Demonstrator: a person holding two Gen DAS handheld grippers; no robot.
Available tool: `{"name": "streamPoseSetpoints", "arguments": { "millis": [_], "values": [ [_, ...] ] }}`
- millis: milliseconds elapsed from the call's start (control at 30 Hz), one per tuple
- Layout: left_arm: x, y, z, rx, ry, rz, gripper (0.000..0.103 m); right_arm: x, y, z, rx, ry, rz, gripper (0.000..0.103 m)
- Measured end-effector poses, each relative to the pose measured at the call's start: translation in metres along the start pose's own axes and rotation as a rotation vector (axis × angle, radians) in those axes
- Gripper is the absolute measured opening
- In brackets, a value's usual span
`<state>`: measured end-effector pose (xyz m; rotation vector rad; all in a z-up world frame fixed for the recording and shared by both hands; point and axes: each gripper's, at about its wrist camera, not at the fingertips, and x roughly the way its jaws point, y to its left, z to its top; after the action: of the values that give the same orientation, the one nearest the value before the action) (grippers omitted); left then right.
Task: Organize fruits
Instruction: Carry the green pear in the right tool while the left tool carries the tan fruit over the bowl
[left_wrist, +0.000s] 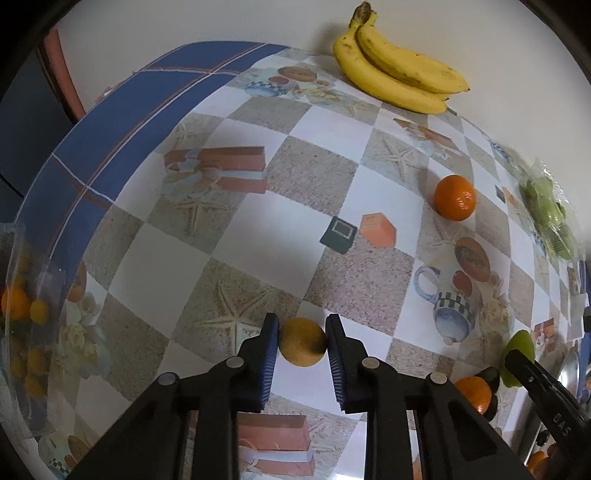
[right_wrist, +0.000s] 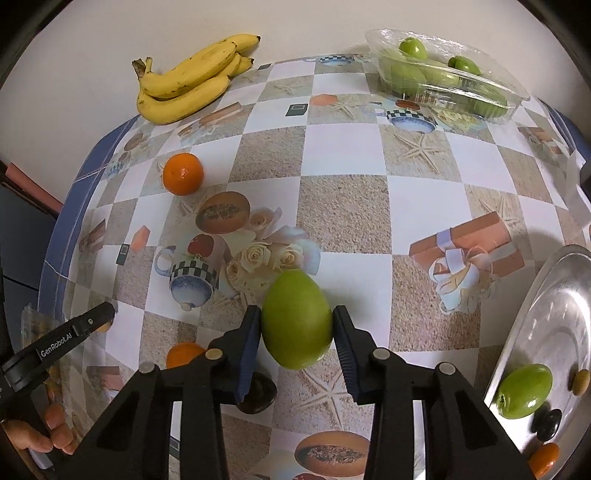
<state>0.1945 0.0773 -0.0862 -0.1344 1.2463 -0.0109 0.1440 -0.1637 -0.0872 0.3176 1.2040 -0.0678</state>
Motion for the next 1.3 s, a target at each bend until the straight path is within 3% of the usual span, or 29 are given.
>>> {"name": "streamPoseSetpoints", "arguments": {
  "millis": [733, 1000, 1300],
  "values": [
    [-0.069, -0.039, -0.001, 0.074, -0.15, -0.038, 0.028, -0.059, -0.013, -0.008, 0.051, -0.064, 0.031, 0.041],
    [-0.079, -0.071, -0.012, 0.118, -0.167, -0.066, 0.028, -0.084, -0.046, -0.015, 0.105, -0.094, 0.01, 0.041],
    [-0.087, -0.132, -0.037, 0.243, -0.168, -0.102, 0.028, -0.103, -0.105, -0.023, 0.221, -0.118, -0.038, 0.041]
  ]
}}
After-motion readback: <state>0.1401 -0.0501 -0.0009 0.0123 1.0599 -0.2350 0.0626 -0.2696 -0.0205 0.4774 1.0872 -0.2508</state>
